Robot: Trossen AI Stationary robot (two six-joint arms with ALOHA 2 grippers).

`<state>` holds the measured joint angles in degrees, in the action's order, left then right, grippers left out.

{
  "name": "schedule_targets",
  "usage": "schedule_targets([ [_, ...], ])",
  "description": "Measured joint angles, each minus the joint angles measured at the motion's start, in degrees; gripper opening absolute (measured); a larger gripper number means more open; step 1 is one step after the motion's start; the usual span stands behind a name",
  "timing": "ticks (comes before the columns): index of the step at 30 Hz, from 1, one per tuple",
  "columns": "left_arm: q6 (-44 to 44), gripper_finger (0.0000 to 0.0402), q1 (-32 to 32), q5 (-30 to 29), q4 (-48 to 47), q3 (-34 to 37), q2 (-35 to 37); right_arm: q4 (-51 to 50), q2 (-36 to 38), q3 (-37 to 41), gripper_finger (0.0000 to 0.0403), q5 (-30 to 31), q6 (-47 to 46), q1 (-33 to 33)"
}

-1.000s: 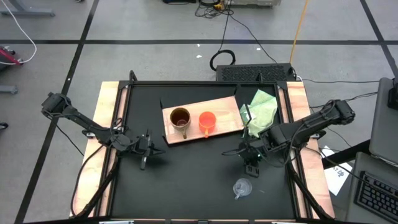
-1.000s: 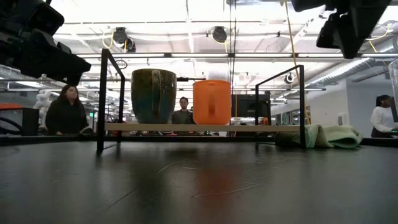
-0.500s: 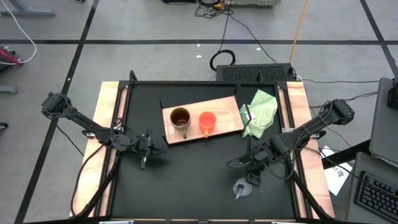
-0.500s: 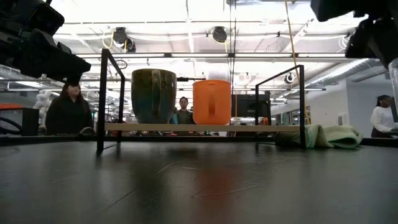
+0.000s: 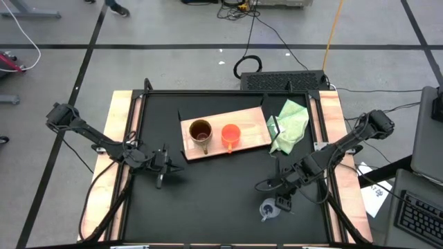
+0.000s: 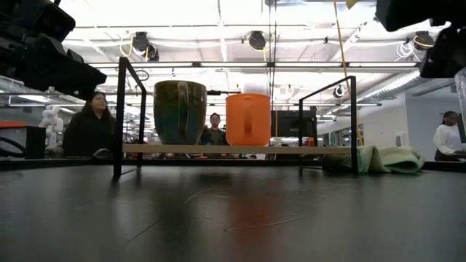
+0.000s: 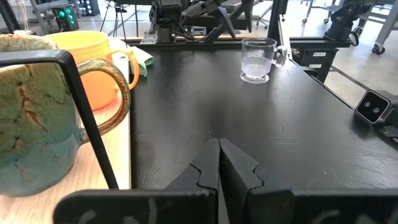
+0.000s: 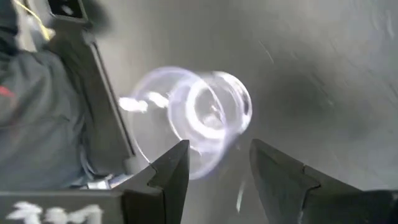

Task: Stack small to large cups/mugs on shelf
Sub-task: Put the transparent mug on the shelf

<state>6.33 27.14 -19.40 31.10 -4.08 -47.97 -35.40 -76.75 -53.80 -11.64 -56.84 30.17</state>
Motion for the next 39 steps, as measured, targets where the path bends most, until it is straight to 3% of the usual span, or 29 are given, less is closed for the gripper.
schedule_targets([
  [17, -0.6, 0.0010, 0.0, 0.0, 0.0, 0.0, 0.0, 4.3, -10.9, 0.4, 0.0160, -8.2, 2.4, -0.1],
  [39, -1.3, 0.0010, 0.0, 0.0, 0.0, 0.0, 0.0, 5.1, -10.7, 0.4, 0.0147, -8.3, 5.5, -4.2],
])
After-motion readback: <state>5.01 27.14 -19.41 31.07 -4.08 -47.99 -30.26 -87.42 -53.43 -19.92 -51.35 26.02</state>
